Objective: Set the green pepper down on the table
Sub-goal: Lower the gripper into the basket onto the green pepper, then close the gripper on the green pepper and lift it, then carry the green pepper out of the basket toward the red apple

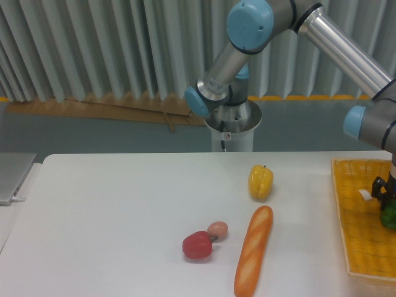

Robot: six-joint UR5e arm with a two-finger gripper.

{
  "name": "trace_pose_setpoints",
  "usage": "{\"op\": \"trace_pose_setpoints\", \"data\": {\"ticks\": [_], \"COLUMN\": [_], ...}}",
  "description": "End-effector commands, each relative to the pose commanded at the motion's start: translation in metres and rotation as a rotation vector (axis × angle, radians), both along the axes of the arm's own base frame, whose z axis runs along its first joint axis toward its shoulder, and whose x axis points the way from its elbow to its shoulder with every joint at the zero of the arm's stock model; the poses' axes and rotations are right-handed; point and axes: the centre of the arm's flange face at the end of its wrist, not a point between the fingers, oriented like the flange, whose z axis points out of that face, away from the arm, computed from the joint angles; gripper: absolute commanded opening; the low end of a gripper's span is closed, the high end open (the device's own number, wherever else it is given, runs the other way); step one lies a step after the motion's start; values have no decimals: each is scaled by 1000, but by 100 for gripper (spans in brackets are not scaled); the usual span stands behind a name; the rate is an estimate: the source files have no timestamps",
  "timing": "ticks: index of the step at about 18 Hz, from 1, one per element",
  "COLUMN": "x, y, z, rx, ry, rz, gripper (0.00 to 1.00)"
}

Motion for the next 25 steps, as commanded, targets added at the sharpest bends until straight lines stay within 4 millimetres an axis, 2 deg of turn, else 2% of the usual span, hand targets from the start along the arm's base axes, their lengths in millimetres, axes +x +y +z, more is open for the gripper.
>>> {"op": "trace_pose_setpoints", "data": {"ticks": [3, 7, 13, 16, 19, 25], "x": [2, 13, 28, 41, 62, 126], "y": [3, 15, 21, 27, 32, 89], "z": [7, 26, 36, 52, 68, 96], "rx": [0, 24, 56, 148, 157, 177], "ry": [8, 24, 1, -43, -88, -184], "rz": [-18, -44, -68, -99, -114, -207], "gripper": [63, 63, 63, 63, 63, 63]}}
